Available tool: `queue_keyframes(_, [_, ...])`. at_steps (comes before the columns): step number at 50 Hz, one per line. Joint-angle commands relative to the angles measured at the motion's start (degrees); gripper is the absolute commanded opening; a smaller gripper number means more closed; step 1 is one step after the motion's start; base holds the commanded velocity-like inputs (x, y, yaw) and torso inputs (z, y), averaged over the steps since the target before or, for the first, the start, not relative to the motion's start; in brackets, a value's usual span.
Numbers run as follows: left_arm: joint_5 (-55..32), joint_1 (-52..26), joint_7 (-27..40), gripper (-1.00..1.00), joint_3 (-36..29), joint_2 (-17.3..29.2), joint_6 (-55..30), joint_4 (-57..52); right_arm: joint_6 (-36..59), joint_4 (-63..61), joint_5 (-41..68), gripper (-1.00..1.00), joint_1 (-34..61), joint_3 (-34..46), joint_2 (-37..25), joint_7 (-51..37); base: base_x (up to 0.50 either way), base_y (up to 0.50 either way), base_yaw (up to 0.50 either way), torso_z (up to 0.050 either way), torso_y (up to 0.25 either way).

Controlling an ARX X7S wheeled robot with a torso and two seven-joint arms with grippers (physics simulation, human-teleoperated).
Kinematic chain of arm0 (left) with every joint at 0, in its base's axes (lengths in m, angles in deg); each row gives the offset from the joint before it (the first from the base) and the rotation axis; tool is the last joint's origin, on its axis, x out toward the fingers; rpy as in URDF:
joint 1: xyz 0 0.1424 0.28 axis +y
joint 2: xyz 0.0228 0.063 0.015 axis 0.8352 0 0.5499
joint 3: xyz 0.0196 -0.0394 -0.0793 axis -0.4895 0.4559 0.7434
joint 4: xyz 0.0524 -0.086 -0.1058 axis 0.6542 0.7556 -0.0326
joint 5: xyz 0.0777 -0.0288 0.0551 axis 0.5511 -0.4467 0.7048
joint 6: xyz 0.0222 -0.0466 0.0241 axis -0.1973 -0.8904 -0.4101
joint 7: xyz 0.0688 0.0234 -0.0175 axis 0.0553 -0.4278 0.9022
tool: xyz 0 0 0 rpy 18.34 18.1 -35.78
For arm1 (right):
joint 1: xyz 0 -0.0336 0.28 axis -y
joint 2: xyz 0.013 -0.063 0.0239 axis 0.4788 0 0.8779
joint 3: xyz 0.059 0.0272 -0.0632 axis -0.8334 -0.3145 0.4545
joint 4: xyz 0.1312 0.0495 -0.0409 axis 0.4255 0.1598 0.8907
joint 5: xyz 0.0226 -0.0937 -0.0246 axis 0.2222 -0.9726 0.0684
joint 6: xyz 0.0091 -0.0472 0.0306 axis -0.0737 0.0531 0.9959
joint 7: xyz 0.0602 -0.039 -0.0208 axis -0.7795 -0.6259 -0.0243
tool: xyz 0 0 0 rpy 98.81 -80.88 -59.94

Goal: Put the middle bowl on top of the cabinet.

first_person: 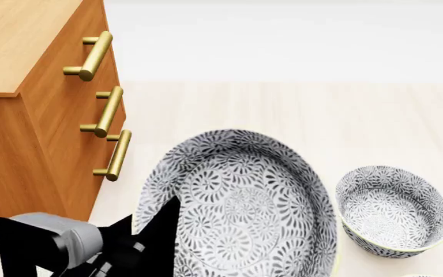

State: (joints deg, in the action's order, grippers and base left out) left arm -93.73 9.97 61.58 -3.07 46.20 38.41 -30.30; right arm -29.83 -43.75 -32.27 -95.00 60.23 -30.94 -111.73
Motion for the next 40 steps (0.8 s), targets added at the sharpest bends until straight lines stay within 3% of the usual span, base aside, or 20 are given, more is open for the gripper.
queue_keyframes(1, [-4.31, -4.86, 3.90, -1.00, 2.43, 2.08, -2.19, -7.92, 0.75, -0.72, -0.86, 1.00, 0.27, 0.87, 0.21, -0.30, 0.00, 0.00, 0.00, 0.035, 0.232])
queue_keyframes(8, [-7.92, -10.10, 9.20, -1.00, 4.41, 3.93, -5.32, -12.00, 2.14, -1.36, -1.86, 1.00, 1.08, 2.04, 0.25, -0.31, 0.00, 0.00, 0.00, 0.030, 0.199])
queue_keyframes(22, [-29.81, -26.87, 21.38, -1.00, 11.04, 7.46, -7.61, -15.93, 5.42, -3.50, -4.07, 1.00, 2.68, 4.50, 0.96, -0.69, 0.00, 0.00, 0.00, 0.000, 0.000])
queue_keyframes(26, [-36.34, -32.20, 24.70, -1.00, 11.96, 8.21, -7.56, -14.48, 6.24, -3.76, -4.55, 1.00, 3.30, 5.07, 0.98, -0.72, 0.00, 0.00, 0.00, 0.000, 0.000])
queue_keyframes(34, [-47.90, -46.10, 40.39, -1.00, 10.46, 7.53, -8.58, -8.30, 6.56, -3.56, -4.54, 1.00, 3.64, 5.25, 0.74, -0.78, 0.00, 0.00, 0.00, 0.000, 0.000])
queue_keyframes(40, [-57.43, -54.45, 44.69, -1.00, 10.31, 5.38, -6.93, -2.31, 6.46, -3.43, -4.48, 1.00, 3.59, 5.22, 0.60, -0.91, 0.00, 0.00, 0.00, 0.000, 0.000])
